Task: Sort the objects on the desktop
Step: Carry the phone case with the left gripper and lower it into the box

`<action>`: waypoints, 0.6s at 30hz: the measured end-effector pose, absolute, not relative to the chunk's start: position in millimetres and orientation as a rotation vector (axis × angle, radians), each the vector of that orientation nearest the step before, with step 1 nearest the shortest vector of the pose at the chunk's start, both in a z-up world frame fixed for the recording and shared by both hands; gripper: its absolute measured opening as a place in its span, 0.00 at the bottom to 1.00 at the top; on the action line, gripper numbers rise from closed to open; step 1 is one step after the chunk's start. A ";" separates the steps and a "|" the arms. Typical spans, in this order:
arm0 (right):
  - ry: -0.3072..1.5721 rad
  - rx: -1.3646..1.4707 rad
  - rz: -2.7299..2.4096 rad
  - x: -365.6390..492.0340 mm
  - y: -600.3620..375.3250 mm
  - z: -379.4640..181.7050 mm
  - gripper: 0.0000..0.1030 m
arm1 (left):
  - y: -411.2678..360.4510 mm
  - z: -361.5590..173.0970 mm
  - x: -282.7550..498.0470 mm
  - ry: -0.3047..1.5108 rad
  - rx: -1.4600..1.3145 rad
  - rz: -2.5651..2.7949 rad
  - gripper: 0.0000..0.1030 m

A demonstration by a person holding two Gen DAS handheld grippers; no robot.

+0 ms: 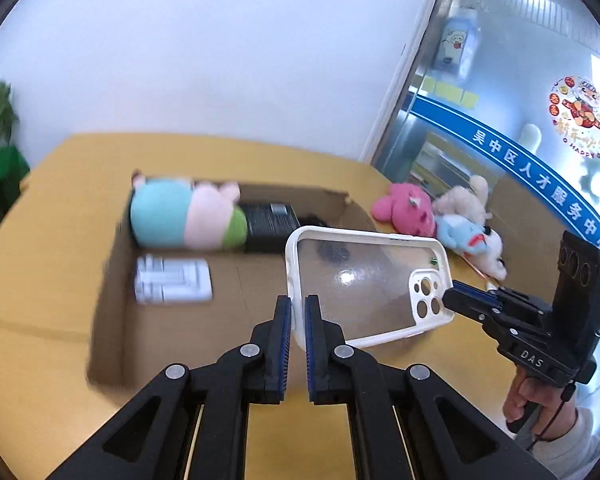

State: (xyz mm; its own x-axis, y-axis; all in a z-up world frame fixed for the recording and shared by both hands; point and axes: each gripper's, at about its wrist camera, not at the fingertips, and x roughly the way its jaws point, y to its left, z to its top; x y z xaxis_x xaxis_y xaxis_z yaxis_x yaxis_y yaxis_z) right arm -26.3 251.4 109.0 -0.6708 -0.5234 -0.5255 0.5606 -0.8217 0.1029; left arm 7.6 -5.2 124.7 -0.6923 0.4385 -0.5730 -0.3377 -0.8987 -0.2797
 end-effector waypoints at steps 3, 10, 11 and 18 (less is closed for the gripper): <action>0.103 0.747 -2.426 -74.8 244.4 120.1 0.13 | 0.0 132.5 -48.4 -0.176 -0.955 2.562 0.03; 0.095 1.022 -2.310 -193.9 230.8 74.8 0.13 | 1.9 68.8 -168.0 -0.250 -1.305 2.422 0.03; 0.075 1.085 -2.284 -210.4 230.0 62.1 0.13 | 4.5 56.6 -178.4 -0.234 -1.357 2.407 0.03; 0.073 1.474 -2.105 -247.9 216.3 -17.3 0.13 | 14.8 -16.8 -211.6 -0.228 -1.681 2.297 0.03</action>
State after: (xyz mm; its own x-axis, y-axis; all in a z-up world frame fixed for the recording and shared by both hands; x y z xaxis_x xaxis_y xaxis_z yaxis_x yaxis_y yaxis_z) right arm -247.9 216.3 -17.3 -0.2363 -0.4122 -0.8799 0.4724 -0.8401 0.2667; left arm -211.6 14.8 -16.8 -0.2806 0.3193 -0.9052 -0.1349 -0.9468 -0.2921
